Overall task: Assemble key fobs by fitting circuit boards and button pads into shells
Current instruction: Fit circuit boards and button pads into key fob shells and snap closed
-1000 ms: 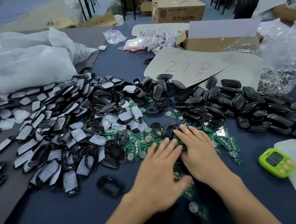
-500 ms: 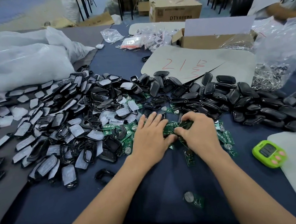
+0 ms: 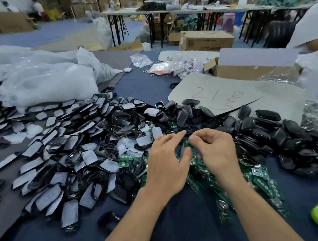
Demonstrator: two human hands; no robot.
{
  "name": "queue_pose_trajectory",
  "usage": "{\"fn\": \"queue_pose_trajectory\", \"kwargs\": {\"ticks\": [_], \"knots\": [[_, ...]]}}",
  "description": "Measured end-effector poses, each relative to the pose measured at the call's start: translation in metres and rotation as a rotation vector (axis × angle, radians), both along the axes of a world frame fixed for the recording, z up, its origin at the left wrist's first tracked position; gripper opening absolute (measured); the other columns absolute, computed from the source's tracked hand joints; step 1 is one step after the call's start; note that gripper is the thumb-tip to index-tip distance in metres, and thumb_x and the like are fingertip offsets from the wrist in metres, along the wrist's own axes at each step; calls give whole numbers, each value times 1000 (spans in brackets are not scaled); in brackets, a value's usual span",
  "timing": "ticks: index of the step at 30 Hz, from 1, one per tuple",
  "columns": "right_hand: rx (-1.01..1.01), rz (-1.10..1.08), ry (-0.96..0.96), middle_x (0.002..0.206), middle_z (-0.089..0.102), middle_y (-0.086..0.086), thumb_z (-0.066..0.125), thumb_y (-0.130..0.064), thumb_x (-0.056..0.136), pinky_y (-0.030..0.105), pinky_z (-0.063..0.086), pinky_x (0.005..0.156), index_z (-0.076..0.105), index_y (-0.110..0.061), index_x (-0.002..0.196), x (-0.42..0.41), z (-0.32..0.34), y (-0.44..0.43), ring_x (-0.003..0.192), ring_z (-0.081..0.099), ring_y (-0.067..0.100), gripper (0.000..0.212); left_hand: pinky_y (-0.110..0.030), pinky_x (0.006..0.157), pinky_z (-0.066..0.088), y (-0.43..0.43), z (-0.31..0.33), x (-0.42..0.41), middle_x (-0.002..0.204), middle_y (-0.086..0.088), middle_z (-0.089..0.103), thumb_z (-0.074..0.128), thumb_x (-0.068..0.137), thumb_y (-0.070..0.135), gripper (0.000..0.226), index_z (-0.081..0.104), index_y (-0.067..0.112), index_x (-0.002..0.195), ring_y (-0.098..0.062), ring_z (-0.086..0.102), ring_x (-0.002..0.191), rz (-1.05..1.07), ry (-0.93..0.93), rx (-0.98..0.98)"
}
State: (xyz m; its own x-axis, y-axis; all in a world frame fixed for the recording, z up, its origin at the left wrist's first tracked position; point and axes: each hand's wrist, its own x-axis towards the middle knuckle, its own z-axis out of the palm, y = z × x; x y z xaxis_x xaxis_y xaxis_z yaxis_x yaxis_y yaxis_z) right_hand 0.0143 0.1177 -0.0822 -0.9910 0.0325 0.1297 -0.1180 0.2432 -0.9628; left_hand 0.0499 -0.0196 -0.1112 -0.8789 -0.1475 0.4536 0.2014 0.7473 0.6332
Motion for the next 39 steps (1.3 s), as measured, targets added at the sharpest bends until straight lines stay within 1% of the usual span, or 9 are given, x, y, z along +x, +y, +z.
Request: {"fn": "queue_pose_trajectory", "kwargs": {"ticks": [5,9,12,14,17,21,30,36,39], "knots": [[-221,199,-88,80,75,9,56,-12,104,33,51,63,81,-16,91,-7,-13,-18,70,62,17,28,-15,118,19,-11,1,-14,107,5,78,81,81,10,36,79,23,115,-1,50,115,67,215,-52],[-261,305,-112,81,75,12,55,-7,103,31,54,57,81,-16,95,-2,-17,-19,64,66,21,29,-21,113,31,-16,-1,-17,91,7,79,75,76,1,27,82,20,94,4,51,107,79,361,-29],[-282,302,-158,73,72,12,72,4,78,28,49,52,82,-16,93,-5,-15,-14,58,58,23,27,-14,118,23,-21,5,-18,106,9,79,72,88,1,39,79,25,117,-1,57,112,158,224,26],[-232,268,-189,71,72,12,74,6,66,27,45,52,82,-22,95,-7,-16,-6,58,53,22,41,-23,120,26,-30,11,-27,115,10,77,70,93,8,45,69,28,134,12,42,109,226,114,9],[-336,133,-216,67,69,9,74,10,77,25,42,49,79,-15,95,-13,-17,1,57,51,20,31,-40,108,49,-38,24,-49,127,10,72,68,96,15,73,37,33,159,-5,57,110,212,-57,7],[-478,19,-252,68,67,10,69,6,88,19,36,40,68,-10,96,-26,-18,2,46,48,12,18,-38,92,54,-29,21,-76,128,13,69,70,94,20,101,-1,43,163,-16,66,100,97,-165,3],[-524,89,-269,83,76,19,58,7,93,24,40,47,60,-7,83,-37,-17,1,56,59,18,17,-33,128,12,-30,3,-115,164,0,38,54,99,14,62,37,25,158,-19,23,155,35,-83,-331],[-344,151,-163,64,62,-5,68,3,87,14,42,55,72,-18,66,-36,-19,-3,54,49,2,30,-40,110,32,4,16,-150,136,-1,66,61,95,33,44,62,30,138,-25,51,134,13,-205,-546],[-383,177,-192,64,54,-3,68,2,89,16,36,53,71,-21,63,-37,-18,0,56,41,6,35,-39,100,35,13,19,-159,118,-3,73,65,91,24,38,65,32,128,-26,57,122,91,-253,-607]]}}
